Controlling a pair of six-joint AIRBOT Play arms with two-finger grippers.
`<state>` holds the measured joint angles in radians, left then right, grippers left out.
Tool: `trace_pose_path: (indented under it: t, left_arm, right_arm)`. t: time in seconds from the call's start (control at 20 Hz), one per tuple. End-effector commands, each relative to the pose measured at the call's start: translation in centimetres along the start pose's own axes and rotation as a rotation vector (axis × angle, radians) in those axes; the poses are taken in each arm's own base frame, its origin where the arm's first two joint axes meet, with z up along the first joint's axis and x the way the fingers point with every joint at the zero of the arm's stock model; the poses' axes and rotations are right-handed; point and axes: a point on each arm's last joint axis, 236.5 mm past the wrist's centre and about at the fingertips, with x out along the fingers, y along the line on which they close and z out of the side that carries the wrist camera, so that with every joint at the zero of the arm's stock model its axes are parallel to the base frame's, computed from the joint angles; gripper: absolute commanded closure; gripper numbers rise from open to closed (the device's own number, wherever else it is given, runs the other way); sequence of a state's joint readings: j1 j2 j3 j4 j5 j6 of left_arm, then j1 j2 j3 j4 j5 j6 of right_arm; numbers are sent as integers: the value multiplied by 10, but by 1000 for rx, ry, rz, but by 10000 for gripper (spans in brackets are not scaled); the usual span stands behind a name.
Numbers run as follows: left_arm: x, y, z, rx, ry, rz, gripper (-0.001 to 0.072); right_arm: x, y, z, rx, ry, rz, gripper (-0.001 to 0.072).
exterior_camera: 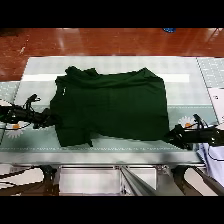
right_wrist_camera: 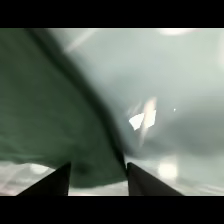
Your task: Fold the shirts.
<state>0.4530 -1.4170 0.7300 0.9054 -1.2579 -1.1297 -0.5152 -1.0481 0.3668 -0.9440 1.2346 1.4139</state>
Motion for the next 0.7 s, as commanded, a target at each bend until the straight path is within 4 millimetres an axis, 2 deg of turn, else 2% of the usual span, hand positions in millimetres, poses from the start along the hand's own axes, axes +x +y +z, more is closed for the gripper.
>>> trace_pose_path:
  t: [0.0,0.05,0.1,0.15,0.25,0.3,0.35,0.4,0.5,0.6,0.65]
  left_arm:
    - [0,-4,4,-6,-17,-15,691]
    - [0,-5,5,-7,-19,-19,691]
    - [-1,-7,6,-7,-25,-25,691]
    - [-4,-11,11,-4,-40,-35,691]
    - [-20,-31,25,21,-82,-81,691]
    - [-36,-52,37,41,-128,-127,691]
    - [-60,-83,53,86,-204,-195,691]
    - [-91,-118,69,136,-304,-267,691]
    - [-177,-198,89,288,-558,-390,692]
    - [-268,-265,83,469,-820,-403,692]
    - [-312,-295,68,565,-942,-386,691]
  right_arm:
    - [21,18,11,-57,-9,1,307]
    - [21,29,14,-89,-16,8,378]
    - [18,43,19,-136,-30,20,597]
    - [12,62,23,-202,-42,49,684]
    - [-13,108,31,-336,-60,109,684]
    - [-34,134,37,-415,-89,125,684]
    - [-61,163,44,-496,-147,142,684]
    - [-97,198,53,-572,-238,167,684]
    - [-185,272,59,-724,-474,227,684]
    - [-280,335,43,-869,-720,275,684]
    - [-321,353,30,-918,-832,269,684]
